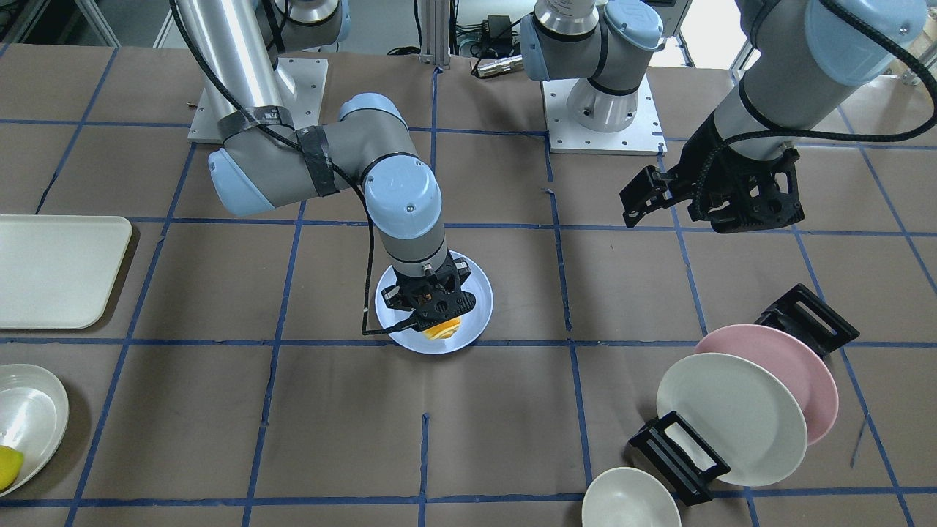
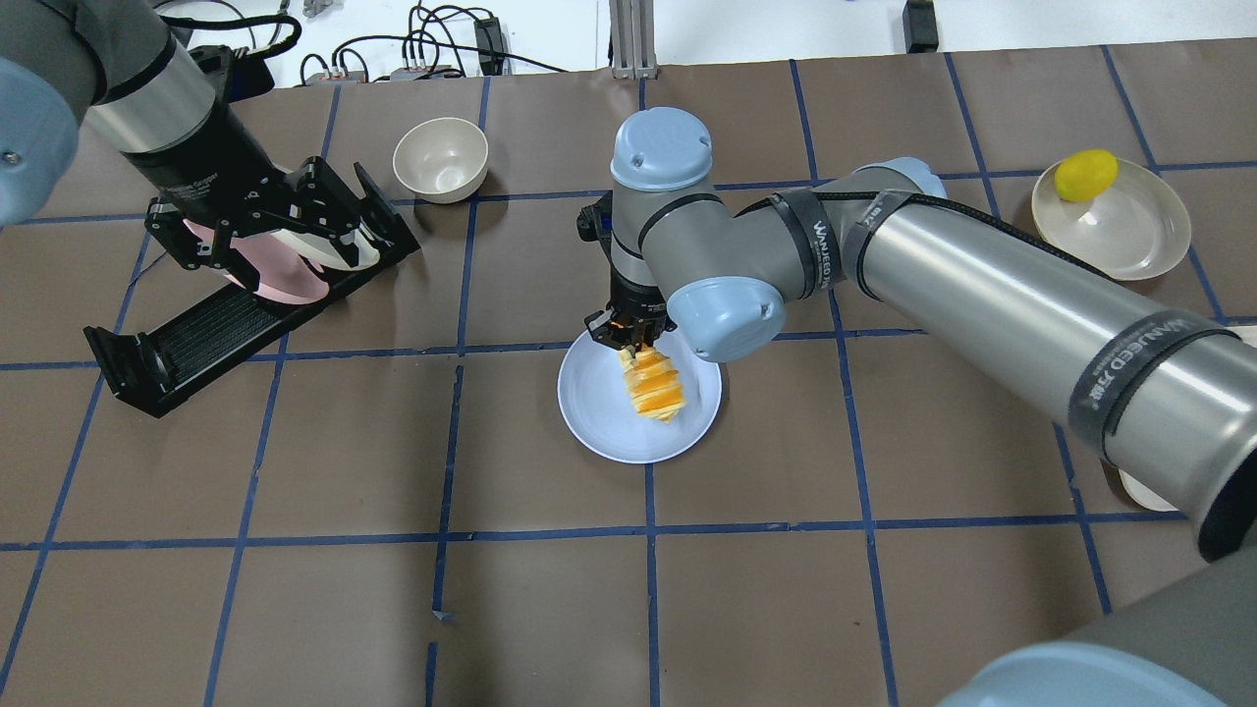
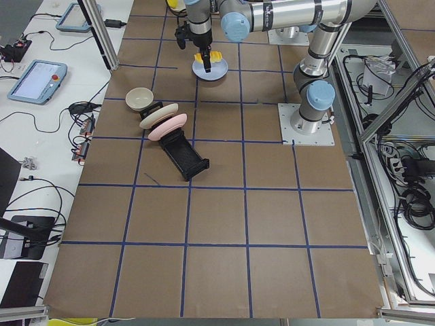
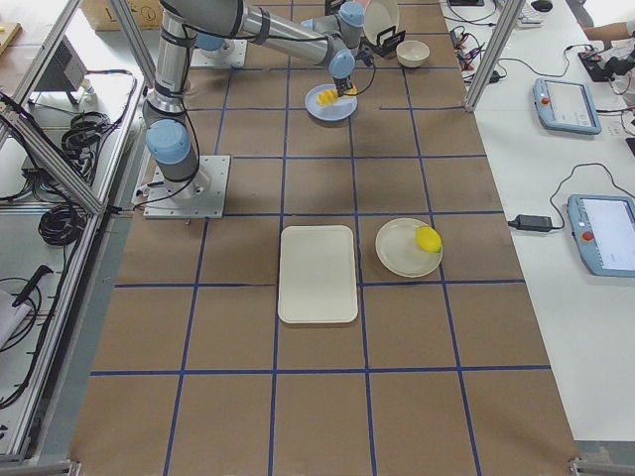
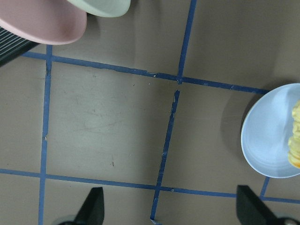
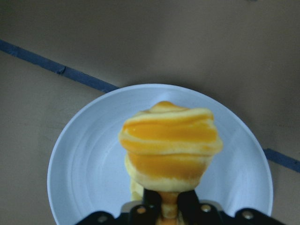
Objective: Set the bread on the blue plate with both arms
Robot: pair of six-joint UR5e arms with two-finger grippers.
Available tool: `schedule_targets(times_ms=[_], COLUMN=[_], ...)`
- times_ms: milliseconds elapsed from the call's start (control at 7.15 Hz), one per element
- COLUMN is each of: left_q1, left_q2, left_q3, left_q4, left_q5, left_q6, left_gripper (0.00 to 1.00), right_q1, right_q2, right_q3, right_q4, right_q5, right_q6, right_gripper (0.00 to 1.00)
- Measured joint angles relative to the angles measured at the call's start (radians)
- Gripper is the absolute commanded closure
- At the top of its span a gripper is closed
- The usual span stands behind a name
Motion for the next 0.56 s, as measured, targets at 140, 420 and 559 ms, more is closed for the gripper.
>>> schedule_targets(times_ms=[140, 420, 559], left_q1=[0.000, 0.000, 0.000], left_q2=[-0.001, -0.005, -0.006], left_q3=[-0.003, -0.013, -0.018], left_q4=[0.001, 0.052, 0.084], left_q5=[0.001, 0.005, 0.013], left_q6=[-0.001, 0.007, 0.010], left_gripper=[0.00, 0.00, 0.00], right_q1=[0.000, 0.000, -0.001], right_q2=[0.000, 0.000, -0.006], right_q3=[0.002, 0.012, 0.013], right_q4=[-0.002, -0.003, -0.004], right_q5=[0.000, -0.001, -0.003], right_q6=[-0.001, -0.004, -0.006], right_gripper=[0.00, 0.00, 0.00])
